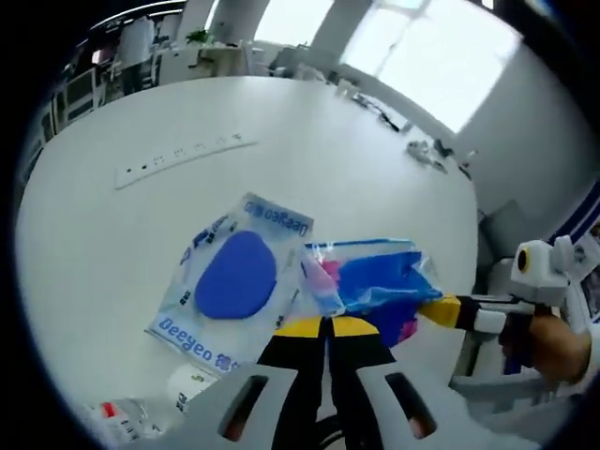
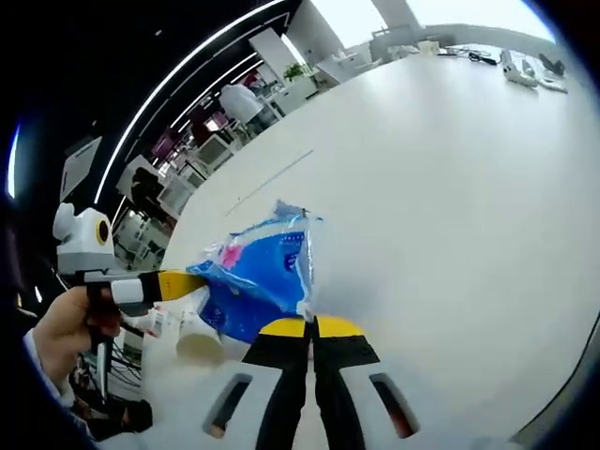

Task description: Arrange the tabletop items into an orderly group along one side of the table until the central work area is clear of visible clutter.

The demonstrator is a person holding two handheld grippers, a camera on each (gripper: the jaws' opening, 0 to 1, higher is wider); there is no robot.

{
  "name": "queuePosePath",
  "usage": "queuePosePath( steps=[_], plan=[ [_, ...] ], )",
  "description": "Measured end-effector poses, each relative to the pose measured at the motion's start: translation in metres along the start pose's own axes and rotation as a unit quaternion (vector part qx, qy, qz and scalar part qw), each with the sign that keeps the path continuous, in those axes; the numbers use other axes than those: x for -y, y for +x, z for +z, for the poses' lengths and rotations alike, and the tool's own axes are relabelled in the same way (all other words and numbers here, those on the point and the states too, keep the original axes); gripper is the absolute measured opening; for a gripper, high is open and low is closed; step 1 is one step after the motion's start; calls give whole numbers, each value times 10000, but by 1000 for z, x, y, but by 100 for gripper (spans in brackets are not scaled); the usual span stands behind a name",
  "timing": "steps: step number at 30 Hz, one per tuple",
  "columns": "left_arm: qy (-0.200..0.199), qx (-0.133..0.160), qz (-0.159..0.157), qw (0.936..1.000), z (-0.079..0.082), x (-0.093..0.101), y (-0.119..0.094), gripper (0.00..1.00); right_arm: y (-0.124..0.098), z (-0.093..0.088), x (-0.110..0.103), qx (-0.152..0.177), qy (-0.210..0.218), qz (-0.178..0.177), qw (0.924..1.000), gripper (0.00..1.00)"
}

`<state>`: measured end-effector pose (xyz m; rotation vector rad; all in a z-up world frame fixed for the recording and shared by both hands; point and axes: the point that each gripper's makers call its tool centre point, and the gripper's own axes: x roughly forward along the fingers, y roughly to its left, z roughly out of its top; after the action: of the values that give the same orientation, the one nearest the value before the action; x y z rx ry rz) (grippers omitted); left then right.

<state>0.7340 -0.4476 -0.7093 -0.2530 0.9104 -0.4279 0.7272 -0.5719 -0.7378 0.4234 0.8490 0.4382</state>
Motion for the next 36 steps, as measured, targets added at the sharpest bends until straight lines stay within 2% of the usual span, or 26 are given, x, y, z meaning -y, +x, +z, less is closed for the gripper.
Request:
queuePosePath(
  steps=[7,15,19,23,26,30,33,36],
  plan=[
    [90,192,-44,9998,6,20,-18,0,-18,15,-4,55,-147,119,9998,0],
    [31,349,-149,9993,3,40,-29,0,-41,27,-5,2,-340,201,9992,0],
    [46,420,-194,9989,5,49,-35,0,-50,34,-6,34,-277,273,9992,0],
    [78,501,-79,9987,8,57,-42,0,-56,38,-9,-80,-492,435,9978,0],
    [120,500,10,9987,8,63,-42,0,-59,44,-5,-32,-366,586,9976,0],
    [159,563,198,9981,8,73,-40,0,-56,49,3,-166,-500,812,9953,0],
    [-66,626,369,9973,6,82,-36,0,-59,54,9,-303,-379,935,9944,0],
    [-166,635,436,9969,7,91,-30,0,-61,63,16,-397,-663,1013,9919,0]
  ],
)
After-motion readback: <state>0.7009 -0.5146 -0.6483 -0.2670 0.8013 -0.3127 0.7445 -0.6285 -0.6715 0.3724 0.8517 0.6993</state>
